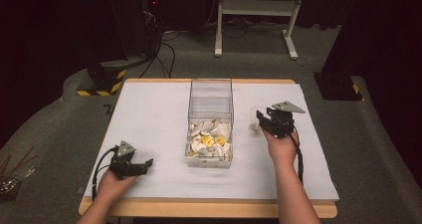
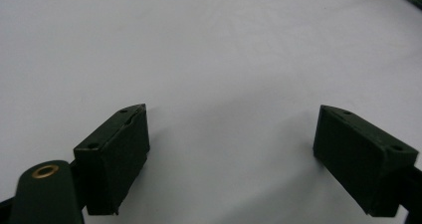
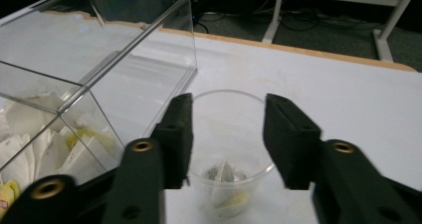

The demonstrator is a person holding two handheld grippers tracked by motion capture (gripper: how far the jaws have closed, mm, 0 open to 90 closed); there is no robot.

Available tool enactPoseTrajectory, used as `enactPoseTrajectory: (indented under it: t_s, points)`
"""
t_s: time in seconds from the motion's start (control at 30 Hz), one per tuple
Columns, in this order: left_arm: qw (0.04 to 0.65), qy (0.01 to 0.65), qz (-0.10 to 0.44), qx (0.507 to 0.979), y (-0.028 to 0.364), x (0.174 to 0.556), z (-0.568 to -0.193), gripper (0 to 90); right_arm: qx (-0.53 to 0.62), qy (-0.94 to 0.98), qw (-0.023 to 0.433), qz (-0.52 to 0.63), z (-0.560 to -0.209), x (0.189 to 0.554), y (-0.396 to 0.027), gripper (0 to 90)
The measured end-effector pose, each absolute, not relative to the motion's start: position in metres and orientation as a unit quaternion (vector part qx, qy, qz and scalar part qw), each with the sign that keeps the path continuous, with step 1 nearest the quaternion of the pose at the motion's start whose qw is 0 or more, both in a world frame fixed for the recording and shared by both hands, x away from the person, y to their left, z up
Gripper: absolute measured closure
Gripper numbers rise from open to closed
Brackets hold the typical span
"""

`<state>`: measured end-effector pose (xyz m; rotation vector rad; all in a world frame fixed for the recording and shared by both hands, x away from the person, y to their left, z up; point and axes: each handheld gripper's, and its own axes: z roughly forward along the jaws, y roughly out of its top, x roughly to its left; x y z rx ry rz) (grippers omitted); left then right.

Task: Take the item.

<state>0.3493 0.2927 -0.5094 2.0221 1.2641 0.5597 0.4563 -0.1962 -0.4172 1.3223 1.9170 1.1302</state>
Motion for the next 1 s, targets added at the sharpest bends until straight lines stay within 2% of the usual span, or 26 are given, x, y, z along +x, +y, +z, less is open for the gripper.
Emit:
enactPoseTrajectory:
  t_s: [0.13, 0.3, 0.53, 1.0]
  points:
    - [0.339, 0.486, 0.214, 0.776, 0.293, 0.349, -0.509, 14.7, 0.492, 0.716, 0.271, 0.415, -0.416, 0.453, -0.194, 36.5]
    - [0.339, 0.486, 0.214, 0.777, 0.293, 0.349, -0.509, 14.7, 0.489, 0.711, 0.270, 0.428, -0.415, 0.444, -0.191, 25.9]
    - [0.340, 0.486, 0.214, 0.776, 0.292, 0.349, -0.509, 14.7, 0.491, 0.710, 0.271, 0.426, -0.417, 0.433, -0.185, 15.6]
    - [0.339, 0.485, 0.215, 0.777, 0.293, 0.349, -0.509, 14.7, 0.482, 0.720, 0.268, 0.421, -0.429, 0.406, -0.171, 14.3]
